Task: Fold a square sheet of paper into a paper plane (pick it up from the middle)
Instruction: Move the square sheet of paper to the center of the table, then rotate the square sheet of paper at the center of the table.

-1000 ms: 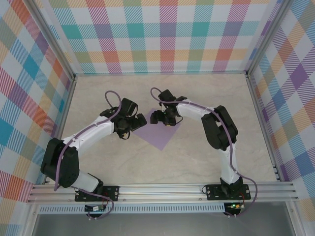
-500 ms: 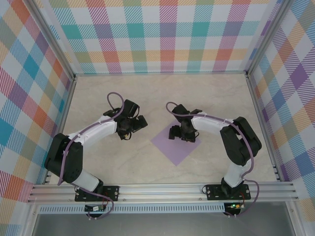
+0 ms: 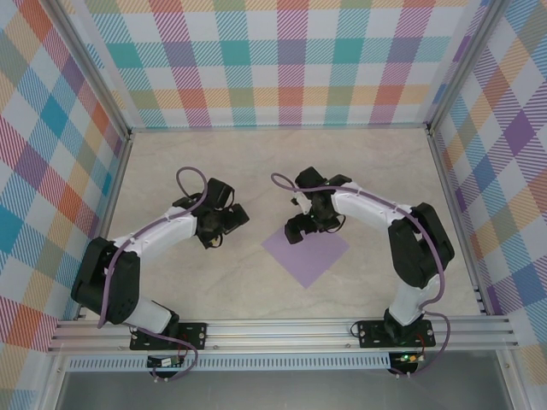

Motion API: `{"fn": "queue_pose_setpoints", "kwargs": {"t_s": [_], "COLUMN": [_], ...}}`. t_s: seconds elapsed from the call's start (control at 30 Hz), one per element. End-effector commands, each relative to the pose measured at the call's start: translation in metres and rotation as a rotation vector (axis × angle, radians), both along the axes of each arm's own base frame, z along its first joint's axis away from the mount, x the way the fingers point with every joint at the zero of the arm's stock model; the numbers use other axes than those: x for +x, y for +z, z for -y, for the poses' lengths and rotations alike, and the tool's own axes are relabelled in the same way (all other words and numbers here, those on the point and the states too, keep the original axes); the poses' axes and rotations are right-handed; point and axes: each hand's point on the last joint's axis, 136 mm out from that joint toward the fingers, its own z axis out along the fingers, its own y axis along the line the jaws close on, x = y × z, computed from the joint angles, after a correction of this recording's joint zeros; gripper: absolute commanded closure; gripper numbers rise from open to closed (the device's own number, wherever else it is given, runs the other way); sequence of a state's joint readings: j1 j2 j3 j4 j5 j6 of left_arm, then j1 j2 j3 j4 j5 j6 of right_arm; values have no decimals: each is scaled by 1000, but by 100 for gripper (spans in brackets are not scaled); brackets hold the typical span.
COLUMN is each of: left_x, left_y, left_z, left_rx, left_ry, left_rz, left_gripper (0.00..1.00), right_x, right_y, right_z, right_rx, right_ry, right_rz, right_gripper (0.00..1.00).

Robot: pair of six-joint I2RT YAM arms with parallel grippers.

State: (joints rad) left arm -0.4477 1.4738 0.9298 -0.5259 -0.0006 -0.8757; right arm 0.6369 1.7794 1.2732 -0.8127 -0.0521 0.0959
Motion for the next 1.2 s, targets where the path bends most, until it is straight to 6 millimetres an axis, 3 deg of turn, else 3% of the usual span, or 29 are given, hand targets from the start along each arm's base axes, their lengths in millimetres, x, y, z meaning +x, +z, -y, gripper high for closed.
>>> {"fn": "queue_pose_setpoints", "kwargs": {"t_s": [0.0, 0.47, 0.73, 0.9, 1.0, 1.17], "left_x": [-1, -2, -1, -4, -5, -6], "left_y": [4, 1, 1, -1, -1, -2], "left_z": [-5, -8, -9, -9, -8, -7], "left_rx": [-24, -22, -21, -27, -34, -39], "left_ry": [31, 39, 43, 47, 46, 42], "left_rz": [3, -6, -4, -9, -11, -11], "left_gripper": [0, 0, 0, 0, 0, 0], "right_x": [-3, -4, 6, 1, 7, 17], "right_y": [-11, -63, -80, -75, -54, -16], "right_z": [0, 8, 1, -1, -3, -10], "right_rx": [-61, -260, -264, -250, -221, -188], "right_ry": [113, 64, -271, -564, -568, -406], "right_rz": [-11, -56, -63, -96, -52, 10], "right_gripper": [0, 2, 3, 6, 6, 1]}}
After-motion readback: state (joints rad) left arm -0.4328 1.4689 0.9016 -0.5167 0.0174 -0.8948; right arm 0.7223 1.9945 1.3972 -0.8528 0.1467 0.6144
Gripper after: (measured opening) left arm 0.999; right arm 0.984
